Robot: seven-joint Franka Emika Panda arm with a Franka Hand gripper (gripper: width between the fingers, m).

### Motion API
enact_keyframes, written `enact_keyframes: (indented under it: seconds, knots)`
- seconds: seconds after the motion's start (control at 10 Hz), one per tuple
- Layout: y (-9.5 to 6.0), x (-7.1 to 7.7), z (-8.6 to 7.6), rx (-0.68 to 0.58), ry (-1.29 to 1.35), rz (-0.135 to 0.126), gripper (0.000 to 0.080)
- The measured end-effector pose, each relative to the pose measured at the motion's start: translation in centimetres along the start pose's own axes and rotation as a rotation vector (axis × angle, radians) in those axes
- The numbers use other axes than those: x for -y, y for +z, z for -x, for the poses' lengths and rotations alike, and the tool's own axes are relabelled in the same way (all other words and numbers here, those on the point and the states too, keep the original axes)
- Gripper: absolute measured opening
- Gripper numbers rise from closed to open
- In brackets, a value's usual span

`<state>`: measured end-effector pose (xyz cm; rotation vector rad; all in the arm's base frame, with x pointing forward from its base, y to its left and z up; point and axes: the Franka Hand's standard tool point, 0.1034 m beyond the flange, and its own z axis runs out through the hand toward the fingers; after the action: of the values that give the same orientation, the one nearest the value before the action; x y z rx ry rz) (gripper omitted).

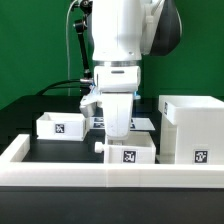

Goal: Assemble drawer

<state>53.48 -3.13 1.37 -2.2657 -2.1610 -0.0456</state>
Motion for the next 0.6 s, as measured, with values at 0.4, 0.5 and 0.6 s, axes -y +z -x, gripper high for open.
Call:
enact_keyframes:
  seconds: [0.4,0.5,0.6]
  knots:
    - [0.0,-0.9,-1.2,0.002,-0.026,-0.019,0.0041]
    - [0.0,-0.9,-1.5,0.006,-0.042,-0.020,0.0041]
    - [0.0,-0.9,-1.6,0.008,-0.044,-0.014,0.0041]
